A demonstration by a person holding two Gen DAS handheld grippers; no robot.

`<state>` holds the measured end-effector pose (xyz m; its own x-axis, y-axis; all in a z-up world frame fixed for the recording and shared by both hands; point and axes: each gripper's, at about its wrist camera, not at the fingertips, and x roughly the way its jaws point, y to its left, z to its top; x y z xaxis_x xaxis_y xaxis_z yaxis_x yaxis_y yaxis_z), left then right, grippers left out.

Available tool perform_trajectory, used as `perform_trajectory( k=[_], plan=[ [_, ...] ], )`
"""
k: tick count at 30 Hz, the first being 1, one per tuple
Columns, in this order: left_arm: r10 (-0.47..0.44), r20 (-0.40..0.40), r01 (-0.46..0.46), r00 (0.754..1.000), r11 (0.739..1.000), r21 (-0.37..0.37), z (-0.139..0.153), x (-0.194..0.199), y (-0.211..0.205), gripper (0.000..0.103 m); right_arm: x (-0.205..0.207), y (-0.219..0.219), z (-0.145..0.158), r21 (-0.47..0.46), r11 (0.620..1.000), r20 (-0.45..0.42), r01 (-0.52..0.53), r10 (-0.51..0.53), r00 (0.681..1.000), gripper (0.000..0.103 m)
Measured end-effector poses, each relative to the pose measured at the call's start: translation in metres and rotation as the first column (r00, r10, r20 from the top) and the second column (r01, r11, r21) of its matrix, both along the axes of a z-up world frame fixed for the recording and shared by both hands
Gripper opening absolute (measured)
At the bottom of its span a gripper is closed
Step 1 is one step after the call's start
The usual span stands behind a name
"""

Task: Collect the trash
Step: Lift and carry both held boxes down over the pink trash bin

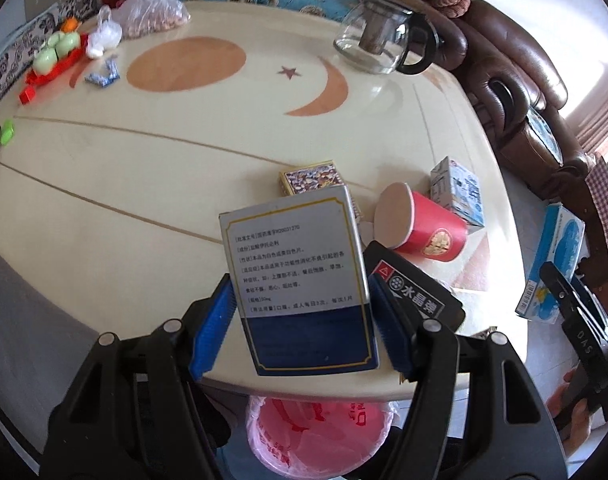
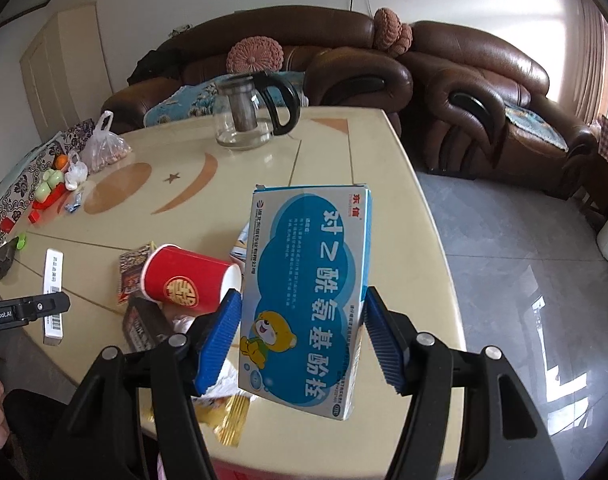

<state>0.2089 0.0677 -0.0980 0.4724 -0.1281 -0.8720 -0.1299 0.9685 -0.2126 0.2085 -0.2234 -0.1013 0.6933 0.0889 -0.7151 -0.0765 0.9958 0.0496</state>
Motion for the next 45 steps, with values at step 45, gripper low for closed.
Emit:
perform_trajectory(
  k=[45],
  plan=[
    [-0.250,0.117,0.234,0.961,0.962,0.137,0.034,-0.140,-0.033,0.066,-0.195,0.063,0.045,-0.040,0.987,0.067,-0.154,0.157,0.985,0.061]
  ],
)
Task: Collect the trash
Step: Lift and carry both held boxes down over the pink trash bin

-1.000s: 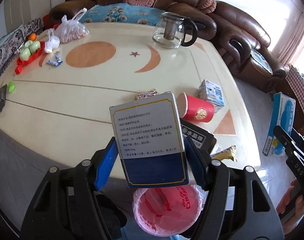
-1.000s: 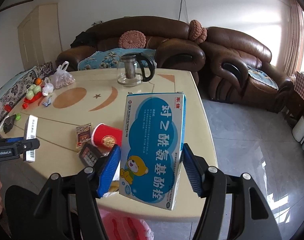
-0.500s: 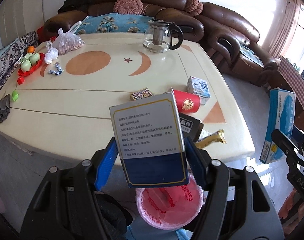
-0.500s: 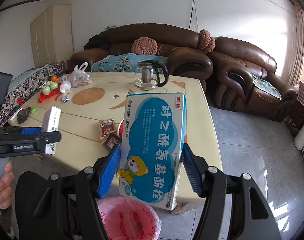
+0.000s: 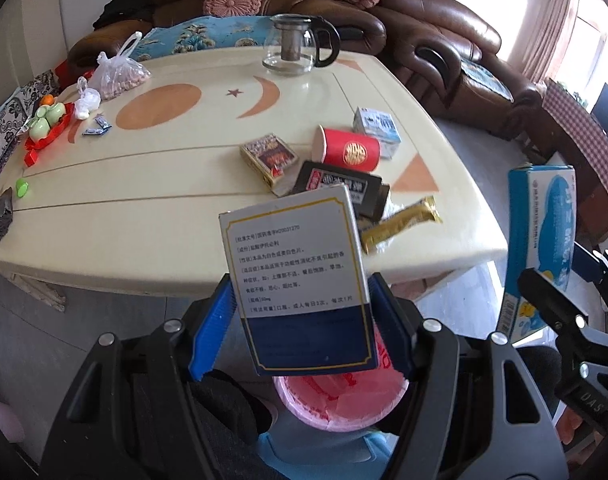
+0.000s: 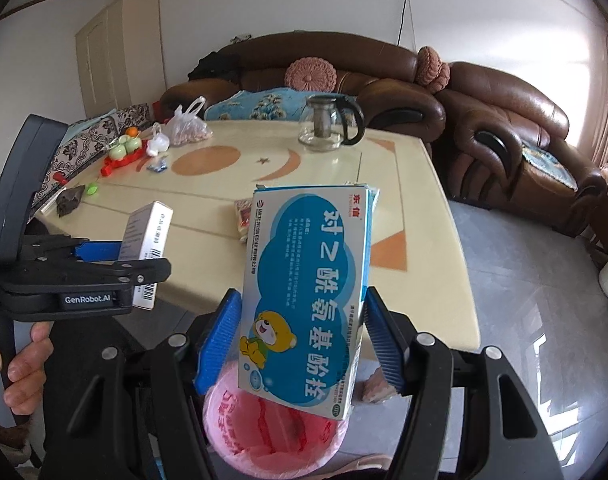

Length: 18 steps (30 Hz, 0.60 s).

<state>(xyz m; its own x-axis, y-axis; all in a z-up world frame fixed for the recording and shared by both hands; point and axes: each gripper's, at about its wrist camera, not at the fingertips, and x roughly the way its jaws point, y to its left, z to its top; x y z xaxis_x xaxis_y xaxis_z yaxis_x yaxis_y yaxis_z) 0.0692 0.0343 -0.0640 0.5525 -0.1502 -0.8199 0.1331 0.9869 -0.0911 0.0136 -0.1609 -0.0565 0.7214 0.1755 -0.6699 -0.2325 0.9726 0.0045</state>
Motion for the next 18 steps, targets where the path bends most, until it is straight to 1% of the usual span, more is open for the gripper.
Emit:
perform_trajectory(
  k=[10,18],
  plan=[
    [-0.053,-0.030,0.053,0.998,0.998,0.013,-0.018,-0.014,-0.013,0.066,-0.015,0.002,-0.016,0.006,1.000,-0.043,-0.003,0.003,0.999,0.061],
    [-0.084,-0.086,0.087,0.993,0.996,0.034,-0.046,-0.023,-0.023,0.066,-0.022,0.000,-0.040,0.012,1.000,-0.101,0.005,-0.004,0.995,0.061]
  ],
)
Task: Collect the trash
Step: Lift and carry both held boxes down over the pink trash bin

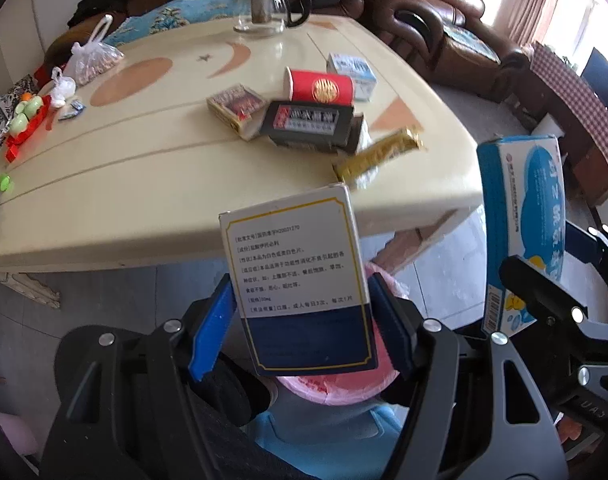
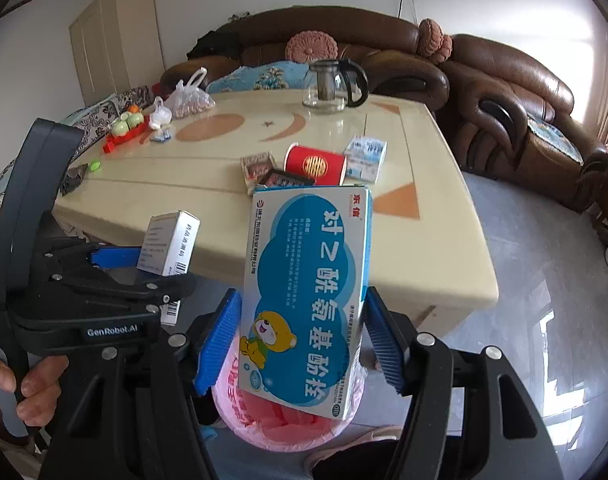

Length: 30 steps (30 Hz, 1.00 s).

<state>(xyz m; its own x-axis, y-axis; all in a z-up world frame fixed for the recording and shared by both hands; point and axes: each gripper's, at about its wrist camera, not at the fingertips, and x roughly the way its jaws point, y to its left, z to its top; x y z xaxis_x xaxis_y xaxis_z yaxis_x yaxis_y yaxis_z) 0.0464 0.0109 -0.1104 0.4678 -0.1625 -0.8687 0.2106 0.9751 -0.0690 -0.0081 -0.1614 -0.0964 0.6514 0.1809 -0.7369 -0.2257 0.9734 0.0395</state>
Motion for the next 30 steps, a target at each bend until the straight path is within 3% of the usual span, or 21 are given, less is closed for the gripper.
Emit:
perform_trajectory(
  k=[18,30],
  plan=[
    [-0.073,-0.156,0.078,0.985,0.997,0.027,-0.073,-0.007,-0.025,0.066,0.005,-0.004,-0.062,-0.002,1.000,-0.139,0.018,-0.018,0.990,0.061],
    [-0.079,-0.275,0.092,0.958,0.995,0.035,-0.126,0.010,-0.034,0.066,0.022,-0.010,-0.117,-0.008,0.999,-0.250,0.043,-0.044,0.967,0.061]
  ],
)
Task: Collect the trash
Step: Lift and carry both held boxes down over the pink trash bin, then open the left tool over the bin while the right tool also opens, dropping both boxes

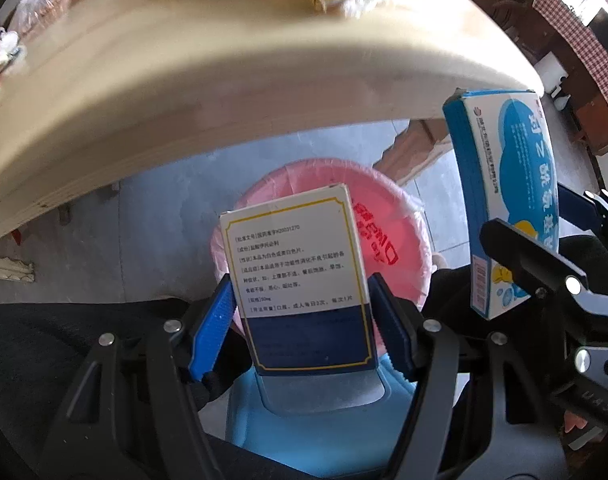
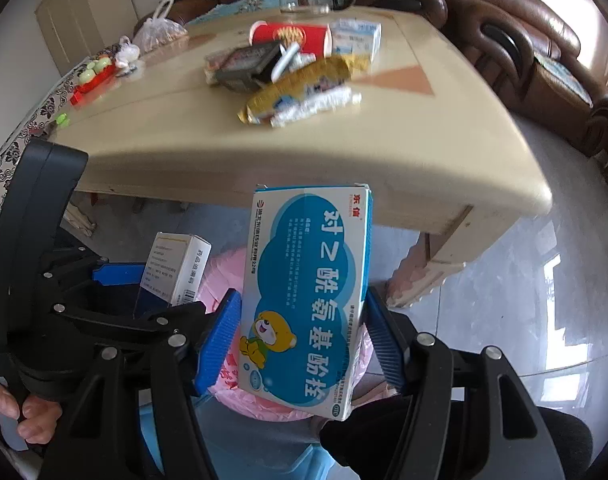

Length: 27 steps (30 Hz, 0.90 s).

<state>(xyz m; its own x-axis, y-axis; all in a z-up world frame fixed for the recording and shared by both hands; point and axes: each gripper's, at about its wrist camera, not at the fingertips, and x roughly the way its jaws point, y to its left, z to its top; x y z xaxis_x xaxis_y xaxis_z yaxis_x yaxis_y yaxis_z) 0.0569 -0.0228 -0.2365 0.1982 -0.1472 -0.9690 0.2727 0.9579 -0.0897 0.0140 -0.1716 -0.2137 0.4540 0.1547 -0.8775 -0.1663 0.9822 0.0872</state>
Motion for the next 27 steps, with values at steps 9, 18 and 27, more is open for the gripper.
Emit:
perform_trajectory(
  k=[9,18,27],
  plan=[
    [0.000,-0.106,0.002,0.994,1.000,0.012,-0.043,0.015,-0.004,0.066,0.017,-0.006,-0.040,0.000,1.000,-0.079,0.021,-0.021,0.997,0.061],
    [0.018,-0.202,-0.017,0.979,1.000,0.009,-0.085,0.031,-0.002,0.066,0.028,-0.005,-0.085,-0.023,1.000,-0.165,0.017,-0.020,0.986,0.061],
    [0.038,-0.290,-0.042,0.956,0.999,-0.009,-0.118,0.046,0.004,0.066,0.039,0.002,-0.131,-0.027,1.000,-0.280,-0.005,-0.003,0.960,0.061]
  ],
)
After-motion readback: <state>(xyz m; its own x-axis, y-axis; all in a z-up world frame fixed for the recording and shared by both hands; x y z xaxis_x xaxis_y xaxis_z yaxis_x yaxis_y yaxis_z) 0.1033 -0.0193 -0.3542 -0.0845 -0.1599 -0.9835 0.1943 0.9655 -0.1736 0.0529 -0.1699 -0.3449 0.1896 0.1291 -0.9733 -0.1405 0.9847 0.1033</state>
